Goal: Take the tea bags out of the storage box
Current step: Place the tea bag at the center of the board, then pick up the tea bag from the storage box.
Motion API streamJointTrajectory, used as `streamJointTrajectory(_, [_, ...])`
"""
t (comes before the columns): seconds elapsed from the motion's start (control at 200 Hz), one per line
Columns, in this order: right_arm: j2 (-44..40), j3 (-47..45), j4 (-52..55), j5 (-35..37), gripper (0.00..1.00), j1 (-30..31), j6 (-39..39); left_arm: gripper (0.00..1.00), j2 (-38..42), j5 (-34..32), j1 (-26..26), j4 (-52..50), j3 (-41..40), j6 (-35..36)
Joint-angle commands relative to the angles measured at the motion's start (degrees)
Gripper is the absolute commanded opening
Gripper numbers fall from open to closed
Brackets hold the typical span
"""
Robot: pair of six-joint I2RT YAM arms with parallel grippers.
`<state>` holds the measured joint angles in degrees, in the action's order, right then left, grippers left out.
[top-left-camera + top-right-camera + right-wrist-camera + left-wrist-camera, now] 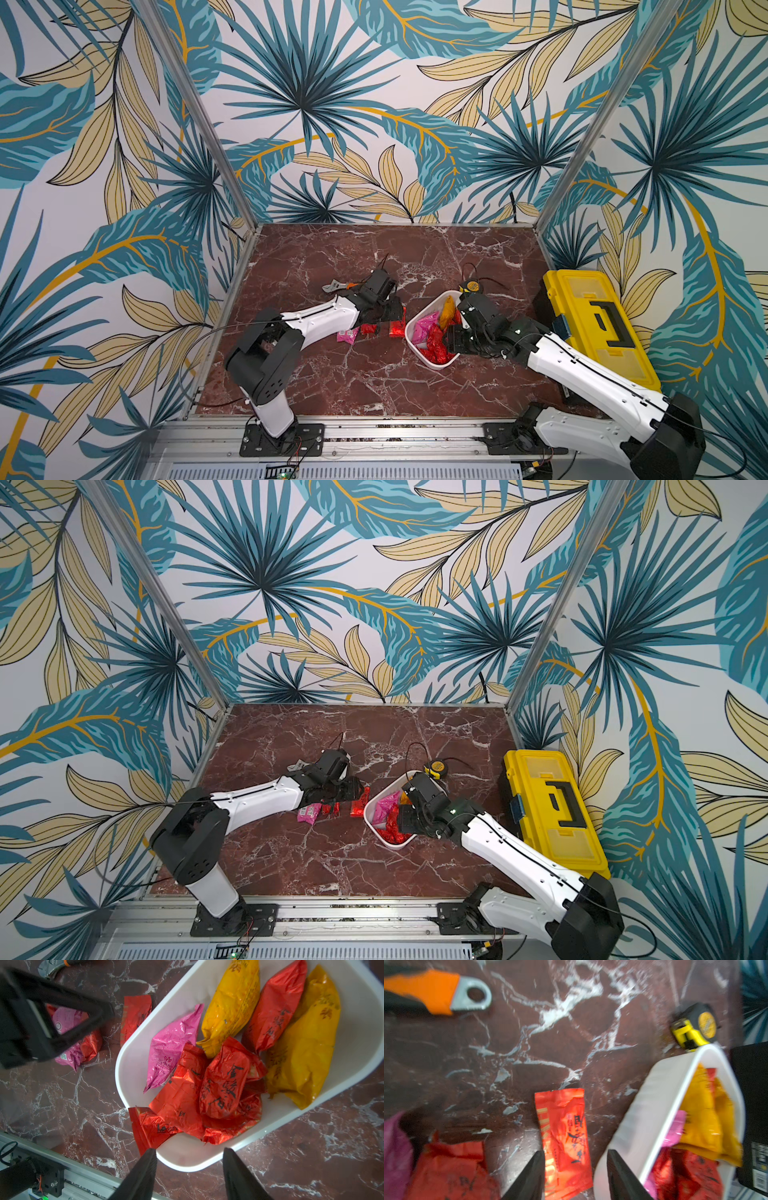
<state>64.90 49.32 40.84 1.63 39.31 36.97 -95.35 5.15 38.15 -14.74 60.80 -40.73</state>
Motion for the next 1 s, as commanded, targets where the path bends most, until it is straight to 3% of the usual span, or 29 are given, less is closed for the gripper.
streamJointTrajectory(0.0, [2.6,2.4,0.8,0.6,0.59,1.8,-2.9,0.54,7.4,-0.6,-0.1,2.5,0.3,-1.6])
streamJointTrajectory(0.396, [16.8,10.3,6.2,9.9,0.59,6.4,-5.7,0.55,28.6,-7.4,-0.2,6.2,-14.1,-13.5])
streamJointTrajectory(0.736, [25.3,13.6,8.2,14.7,0.55,9.4,-5.2,0.55,36.4,-10.4,-0.4,4.4,-20.3,-16.9])
streamJointTrajectory(0.996, [24.2,13.8,8.7,15.9,0.34,9.6,-4.5,0.55,39.6,-12.4,-0.4,3.3,-21.8,-17.8])
